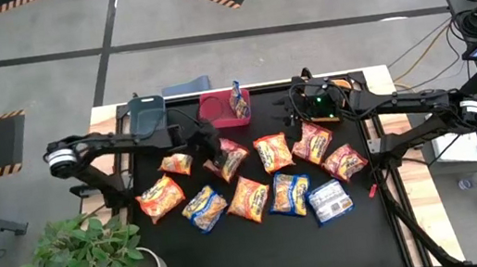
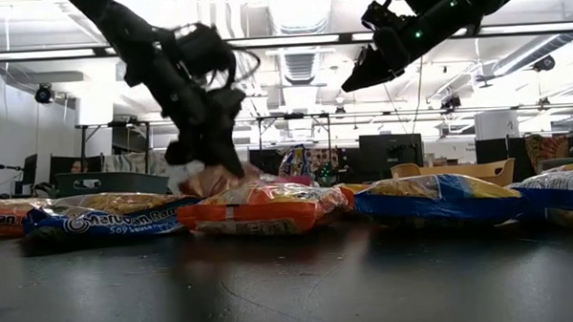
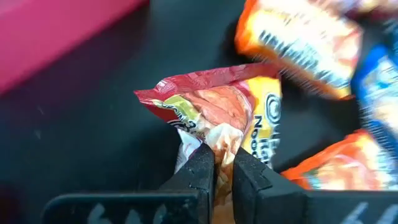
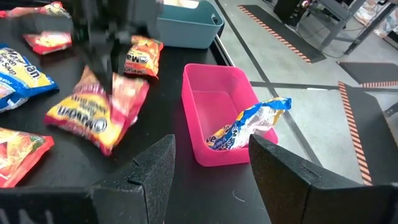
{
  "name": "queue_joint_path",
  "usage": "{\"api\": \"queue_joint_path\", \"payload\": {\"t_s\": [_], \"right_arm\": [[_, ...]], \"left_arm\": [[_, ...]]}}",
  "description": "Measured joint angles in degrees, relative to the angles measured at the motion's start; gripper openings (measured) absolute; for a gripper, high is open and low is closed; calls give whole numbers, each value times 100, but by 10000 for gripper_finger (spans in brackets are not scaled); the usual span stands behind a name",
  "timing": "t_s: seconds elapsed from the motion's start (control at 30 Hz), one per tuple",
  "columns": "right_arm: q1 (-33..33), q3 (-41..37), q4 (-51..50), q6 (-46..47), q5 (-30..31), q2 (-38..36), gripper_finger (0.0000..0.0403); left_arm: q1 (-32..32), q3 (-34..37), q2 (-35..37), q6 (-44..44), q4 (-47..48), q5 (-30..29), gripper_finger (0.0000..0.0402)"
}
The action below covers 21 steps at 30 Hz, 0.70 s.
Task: Sort Maruchan noodles
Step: Put the red noodle pack into the gray bin
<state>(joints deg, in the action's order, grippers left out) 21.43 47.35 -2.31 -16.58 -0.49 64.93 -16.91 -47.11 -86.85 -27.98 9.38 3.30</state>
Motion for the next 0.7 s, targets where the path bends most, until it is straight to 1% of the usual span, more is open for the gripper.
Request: {"api": "queue_joint_path", "payload": {"t_s": [0.1,0.23,0.3,0.43,0.63,0.7], "right_arm": [[0,0,-27,2,0,0,194],[-1,-1,-28,2,2,0,194],[0,-2,-28,4,2,0,194],[0,-2,-25,4,2,0,194],[0,-2,-18,7,2,0,194],[0,-2,11,7,2,0,194]], "left_arm": [[-1,0,436,34,159,-158,5],[-1,-4,1066,165,555,-963,4],[-1,-4,1338,215,719,-1559,3],[-5,-9,1769,230,1005,-3055,2],[-10,-11,2341,540,1305,-4645,6],[-26,-11,2441,616,1340,-5301,7]]}}
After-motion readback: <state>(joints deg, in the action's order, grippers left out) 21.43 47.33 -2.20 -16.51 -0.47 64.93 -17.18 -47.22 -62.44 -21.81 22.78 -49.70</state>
